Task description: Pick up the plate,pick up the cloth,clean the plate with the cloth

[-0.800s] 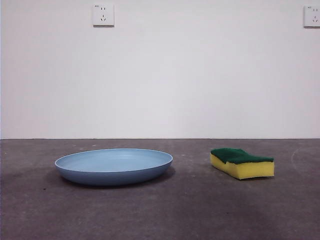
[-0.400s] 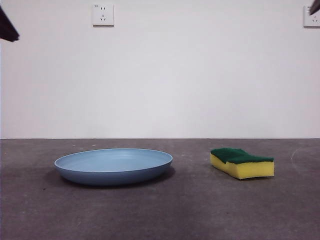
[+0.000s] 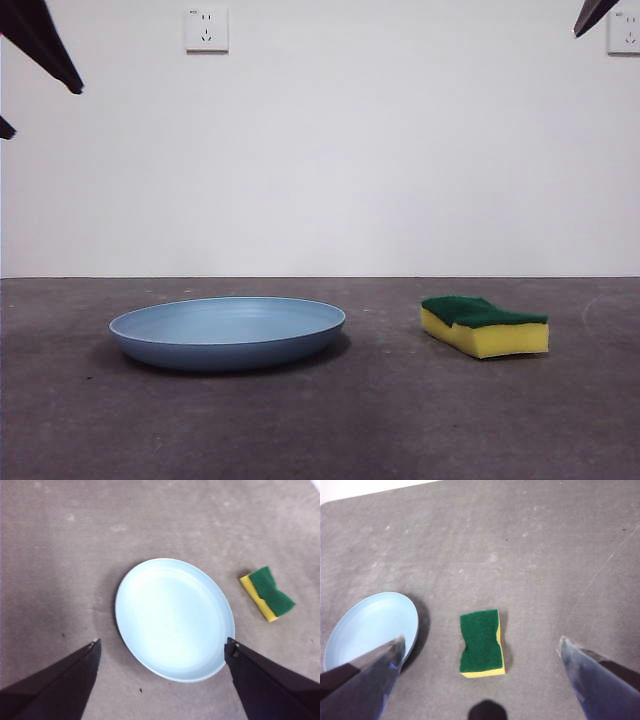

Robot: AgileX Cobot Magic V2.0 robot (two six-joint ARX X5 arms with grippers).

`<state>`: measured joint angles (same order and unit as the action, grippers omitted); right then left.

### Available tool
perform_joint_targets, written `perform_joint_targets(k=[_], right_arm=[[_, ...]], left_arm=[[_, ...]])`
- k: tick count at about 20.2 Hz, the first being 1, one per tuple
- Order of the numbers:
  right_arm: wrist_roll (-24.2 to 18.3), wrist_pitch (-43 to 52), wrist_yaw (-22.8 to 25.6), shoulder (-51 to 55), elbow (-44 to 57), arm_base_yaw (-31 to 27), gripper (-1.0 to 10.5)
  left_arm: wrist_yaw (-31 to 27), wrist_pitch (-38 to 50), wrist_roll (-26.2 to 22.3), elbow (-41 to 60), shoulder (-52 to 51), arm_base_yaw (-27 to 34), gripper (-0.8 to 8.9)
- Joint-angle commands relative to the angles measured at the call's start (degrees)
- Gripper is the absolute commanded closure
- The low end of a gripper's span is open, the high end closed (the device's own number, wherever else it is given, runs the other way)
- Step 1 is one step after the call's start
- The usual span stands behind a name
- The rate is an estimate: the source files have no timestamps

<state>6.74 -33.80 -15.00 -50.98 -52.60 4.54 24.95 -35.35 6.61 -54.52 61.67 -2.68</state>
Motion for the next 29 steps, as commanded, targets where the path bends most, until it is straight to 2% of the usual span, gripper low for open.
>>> perform_joint_targets(k=[1,6,11,16,23,24,25,26,27,29], right_arm=[[-0.17,0.22,-0.07,0.02,-0.09,0.02,4.1],[-0.17,-2.73,-0.04,0.04,-0.09,0.02,4.1],[-0.17,-4.74,-0.04,0.04,-0.09,0.02,4.1],[-0.17,-5.46,-0.04,0.04,-0.09,0.02,4.1],[-0.17,-5.53,0.00,0.04,-0.09,0.02,4.1],[-0.17,-5.53,0.00,0.04,-0.09,0.02,4.1],[-0.17,-5.53,0.00,0.04,-0.09,0.02,4.1],[-0.17,-5.53,0.00,0.04,-0.09,0.02,4.1],[-0.17,-5.53,0.04,0.04,-0.09,0.02,4.1],[-0.17,-5.53,0.07,0.04,-0.09,0.02,4.1]], left_arm=[[-1.36,-2.69,-1.62,-5.88,7.32,-1.07,4.07],[-7.08,-6.99,-4.74,-16.90,22.16,-5.75,4.08],[-12.63,-6.27,-5.20,-18.01,32.74,-8.68,4.08],[-12.90,-4.33,-5.18,-18.01,41.55,-9.99,4.09],[-14.71,-1.51,-4.57,-18.01,47.63,-12.22,4.10],[-16.55,-1.33,-4.11,-18.01,48.13,-12.39,4.37],[-17.68,-1.31,-4.09,-18.01,48.33,-12.46,5.39],[-17.94,-0.98,-4.81,-18.01,48.35,-12.57,7.22],[-17.88,-0.35,-5.55,-18.01,48.35,-12.63,8.42],[-17.86,0.52,-5.99,-18.01,48.35,-12.63,8.20]])
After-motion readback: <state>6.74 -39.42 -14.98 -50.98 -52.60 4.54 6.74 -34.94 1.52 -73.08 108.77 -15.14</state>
